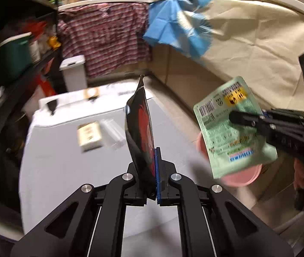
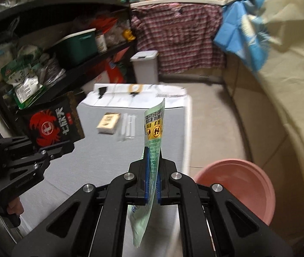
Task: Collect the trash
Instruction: 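Carry the green packet and black sachet with both tools over the pink bucket, then open both tools to drop the packet and sachet into the bucket, then move both open tools back over the table toward the straws and tissue pack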
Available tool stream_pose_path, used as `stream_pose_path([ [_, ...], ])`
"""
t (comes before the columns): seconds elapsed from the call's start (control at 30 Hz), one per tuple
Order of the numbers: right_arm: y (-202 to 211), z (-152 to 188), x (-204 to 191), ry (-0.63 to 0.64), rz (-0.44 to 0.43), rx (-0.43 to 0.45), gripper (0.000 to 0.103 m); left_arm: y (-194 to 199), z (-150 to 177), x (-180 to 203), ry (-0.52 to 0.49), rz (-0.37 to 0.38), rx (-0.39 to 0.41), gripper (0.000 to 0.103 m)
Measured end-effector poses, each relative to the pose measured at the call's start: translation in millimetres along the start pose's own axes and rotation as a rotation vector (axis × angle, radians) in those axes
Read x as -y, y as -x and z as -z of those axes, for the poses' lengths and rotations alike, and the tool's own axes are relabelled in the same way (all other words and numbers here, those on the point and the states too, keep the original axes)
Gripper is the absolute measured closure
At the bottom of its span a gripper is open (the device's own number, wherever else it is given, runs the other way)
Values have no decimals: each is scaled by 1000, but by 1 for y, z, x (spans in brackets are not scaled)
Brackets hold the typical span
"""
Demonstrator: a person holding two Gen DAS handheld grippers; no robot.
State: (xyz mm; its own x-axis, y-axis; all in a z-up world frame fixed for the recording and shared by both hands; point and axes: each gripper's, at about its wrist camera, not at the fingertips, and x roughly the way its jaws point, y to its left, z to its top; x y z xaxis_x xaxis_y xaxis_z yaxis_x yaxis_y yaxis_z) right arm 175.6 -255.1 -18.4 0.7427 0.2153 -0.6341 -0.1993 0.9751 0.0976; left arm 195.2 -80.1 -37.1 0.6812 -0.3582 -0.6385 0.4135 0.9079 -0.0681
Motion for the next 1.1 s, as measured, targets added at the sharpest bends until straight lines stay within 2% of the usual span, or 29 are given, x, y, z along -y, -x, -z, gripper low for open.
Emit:
stream_pose_path([
  [0.13,24,6,32,3,81,25,98,-16,-15,45,-26,52,0,98],
  [0.33,40,29,92,-90,171,11,98,-59,-24,110,-39,151,-42,98],
  [0.47,36,45,128,-163,223,-16,98,-85,-21,136,-40,192,-87,98],
  [0.63,22,56,154,-200,260,-52,98,-118,-18,158,-48,225,-137,98],
  [0.7,16,58,161,-207,267,-60,98,-129,-18,164,-53,217,-152,90],
  [0.73,13,60,163,-206,275,-66,94,-134,-19,166,-53,195,-164,85],
  [0.8,3,62,167,-199,308,-87,88,-142,-18,167,-54,169,-183,57],
  [0.87,-2,68,174,-229,298,-110,54,-142,-18,164,-55,152,-161,49],
  [0.93,-4,72,178,-241,307,-105,48,-145,-18,161,-46,132,-164,46],
  [1.1,-7,75,179,-249,301,-111,46,-149,-17,157,-22,132,-181,46],
])
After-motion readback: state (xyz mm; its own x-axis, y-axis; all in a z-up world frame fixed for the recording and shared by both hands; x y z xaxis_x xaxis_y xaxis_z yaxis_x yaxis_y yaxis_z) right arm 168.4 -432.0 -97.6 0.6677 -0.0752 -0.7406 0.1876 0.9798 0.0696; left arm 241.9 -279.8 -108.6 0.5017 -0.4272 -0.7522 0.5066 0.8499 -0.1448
